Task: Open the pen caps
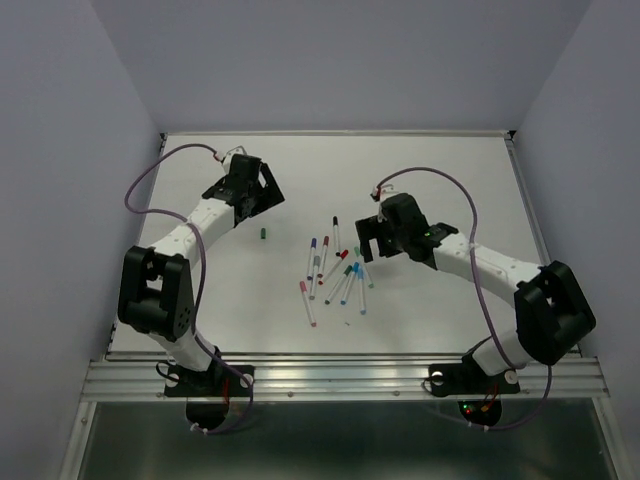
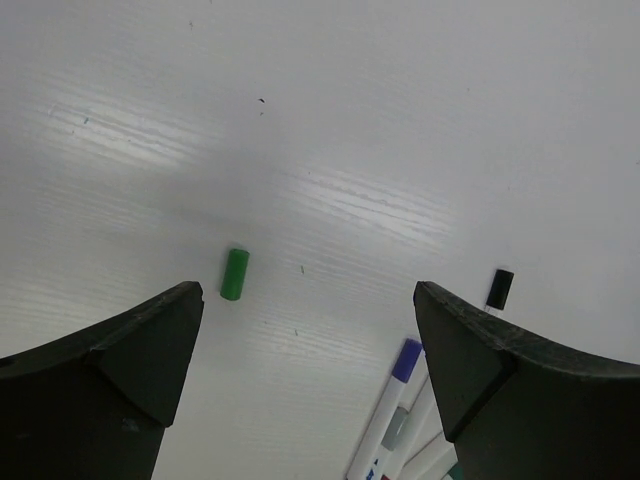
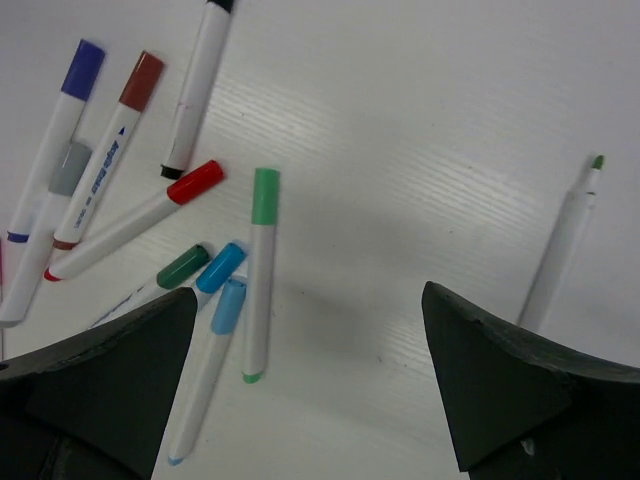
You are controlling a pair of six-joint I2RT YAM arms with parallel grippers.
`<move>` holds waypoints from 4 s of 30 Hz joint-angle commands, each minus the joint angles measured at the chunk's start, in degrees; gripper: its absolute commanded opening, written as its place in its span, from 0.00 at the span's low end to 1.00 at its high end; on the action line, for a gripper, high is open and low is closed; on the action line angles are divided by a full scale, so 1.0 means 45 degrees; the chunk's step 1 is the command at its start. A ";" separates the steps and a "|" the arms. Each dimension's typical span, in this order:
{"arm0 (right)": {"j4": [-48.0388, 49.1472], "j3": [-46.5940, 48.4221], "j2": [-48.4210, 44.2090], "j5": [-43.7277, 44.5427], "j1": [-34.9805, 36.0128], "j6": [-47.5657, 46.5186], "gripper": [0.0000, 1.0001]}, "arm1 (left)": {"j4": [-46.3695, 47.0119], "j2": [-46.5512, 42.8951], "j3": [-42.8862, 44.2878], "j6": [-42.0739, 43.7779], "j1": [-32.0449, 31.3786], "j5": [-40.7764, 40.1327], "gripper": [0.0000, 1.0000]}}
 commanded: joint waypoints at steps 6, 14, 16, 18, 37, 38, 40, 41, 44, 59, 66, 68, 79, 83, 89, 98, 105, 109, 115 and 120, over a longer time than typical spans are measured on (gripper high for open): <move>-0.0708 0.1133 0.2013 0.0770 0.1118 0.0033 1.00 | 0.0411 -0.1664 -0.1294 0.0222 0.0060 0.0144 0.99; -0.0708 0.1251 0.2873 0.0986 0.1237 0.0210 1.00 | 0.0430 -0.2094 -0.1783 0.0261 0.0060 0.0066 0.99; -0.0708 0.1271 0.3126 0.1102 0.1237 0.0268 1.00 | 0.0430 -0.2114 -0.1783 0.0261 0.0060 0.0046 0.99; -0.0708 0.1271 0.3264 0.1356 0.1237 0.0385 1.00 | 0.0430 -0.2133 -0.1802 0.0241 0.0060 0.0066 0.99; -0.0630 0.0803 0.3908 0.1672 0.1354 0.1011 0.64 | 0.0352 -0.2290 -0.1802 0.0105 0.0060 -0.0071 0.99; -0.0611 0.0686 0.3928 0.1670 0.1354 0.1049 0.58 | 0.0333 -0.2270 -0.1802 0.0105 0.0060 -0.0071 0.99; -0.0611 0.0607 0.4025 0.1457 0.1354 0.1030 0.52 | 0.0333 -0.2251 -0.1783 0.0105 0.0060 -0.0071 0.99; -0.0611 0.0588 0.4064 0.1223 0.1354 0.1127 0.50 | 0.0352 -0.2251 -0.1783 0.0105 0.0060 -0.0071 0.99; -0.0455 0.0471 0.4084 0.0696 0.1354 0.1147 0.33 | 0.0333 -0.2290 -0.1802 0.0105 0.0060 -0.0071 0.99; 0.0676 0.1075 0.2466 0.0734 0.1354 -0.0939 0.01 | 0.2279 -0.3439 -0.2445 0.0553 -0.0173 0.3205 0.99; 0.1792 0.1388 0.0355 -0.1822 0.1354 -0.1821 0.01 | 0.5213 -0.4125 -0.3013 -0.0070 -0.1735 0.6041 0.99; 0.1967 0.1427 0.0082 -0.2292 0.1354 -0.1743 0.01 | 0.5877 -0.4145 -0.3072 -0.0538 -0.1989 0.6256 0.99; 0.3644 0.1466 -0.0759 -0.4405 0.1237 -0.0143 0.01 | 0.7383 -0.3638 -0.3267 -0.1829 -0.2732 0.7019 0.88; 0.3979 0.1602 -0.0779 -0.4521 0.1237 0.0365 0.01 | 0.7403 -0.3501 -0.3209 -0.1946 -0.2888 0.6824 0.81; 0.3960 0.2013 -0.0545 -0.4444 0.1237 0.1458 0.01 | 0.7403 -0.3345 -0.3053 -0.1966 -0.3025 0.6648 0.75; 0.4311 0.1994 -0.0603 -0.4988 0.1237 0.1928 0.01 | 0.7442 -0.3111 -0.2897 -0.2063 -0.3104 0.6589 0.51; 0.4292 0.2149 -0.0428 -0.4972 0.1237 0.2122 0.01 | 0.7423 -0.2954 -0.2877 -0.2063 -0.3201 0.6413 0.28; 0.4234 0.2364 -0.0291 -0.5126 0.1237 0.2202 0.01 | 0.7384 -0.2954 -0.2935 -0.2063 -0.3221 0.6316 0.10; 0.3550 0.2483 0.0646 -0.7058 0.1237 0.1909 0.01 | 0.7364 -0.2837 -0.2662 -0.2453 -0.3221 0.5497 0.00; 0.3764 0.0710 0.0920 -0.9577 0.1741 0.1616 0.01 | 0.6878 -0.2427 -0.1554 -0.2845 -0.3221 0.3351 0.00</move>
